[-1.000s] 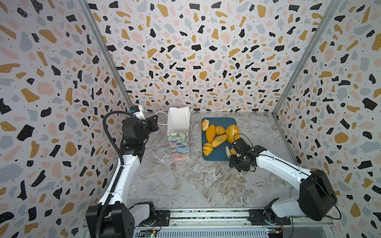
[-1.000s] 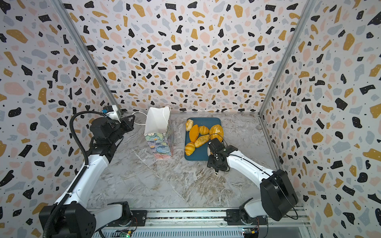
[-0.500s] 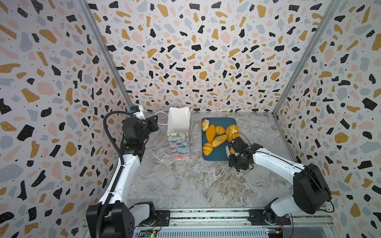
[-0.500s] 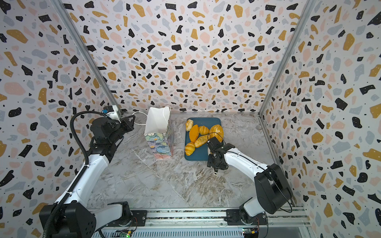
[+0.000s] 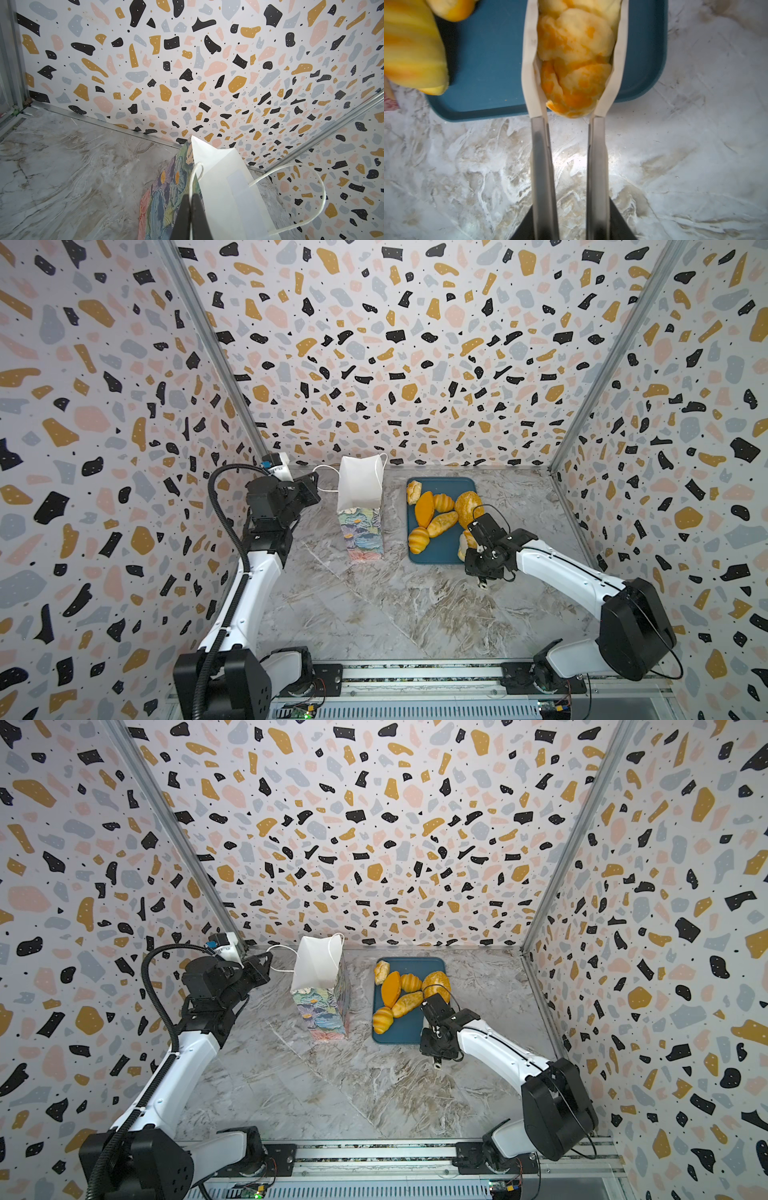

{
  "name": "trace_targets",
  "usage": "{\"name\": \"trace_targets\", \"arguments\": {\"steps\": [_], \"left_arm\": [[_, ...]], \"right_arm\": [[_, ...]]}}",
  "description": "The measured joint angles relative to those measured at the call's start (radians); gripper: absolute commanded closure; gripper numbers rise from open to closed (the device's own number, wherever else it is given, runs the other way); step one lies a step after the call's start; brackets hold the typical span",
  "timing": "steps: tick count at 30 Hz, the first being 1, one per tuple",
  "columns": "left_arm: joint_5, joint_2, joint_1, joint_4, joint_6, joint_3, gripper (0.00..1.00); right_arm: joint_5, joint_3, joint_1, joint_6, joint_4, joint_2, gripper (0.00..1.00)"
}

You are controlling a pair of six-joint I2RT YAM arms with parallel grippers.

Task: Place the fake bread into the paper bag
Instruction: 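Close the tongs around the twisted roll with the right gripper, then lift the twisted roll with the tongs and carry it toward the paper bag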

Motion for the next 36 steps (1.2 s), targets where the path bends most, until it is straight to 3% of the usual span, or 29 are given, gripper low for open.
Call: {"name": "trace_targets", "arguments": {"steps": [19, 36], "left_arm": [[0.0, 0.0, 0.0, 0.0, 0.0, 0.0, 1.0], [0.0, 0.0, 0.0, 0.0, 0.0, 0.0, 1.0]], "right_arm": [[-0.051, -0.094, 0.0, -0.002, 0.076, -0.116, 0.61], [-0.087, -0.302, -0.002, 0.032, 0.276, -0.445, 0.63]]}}
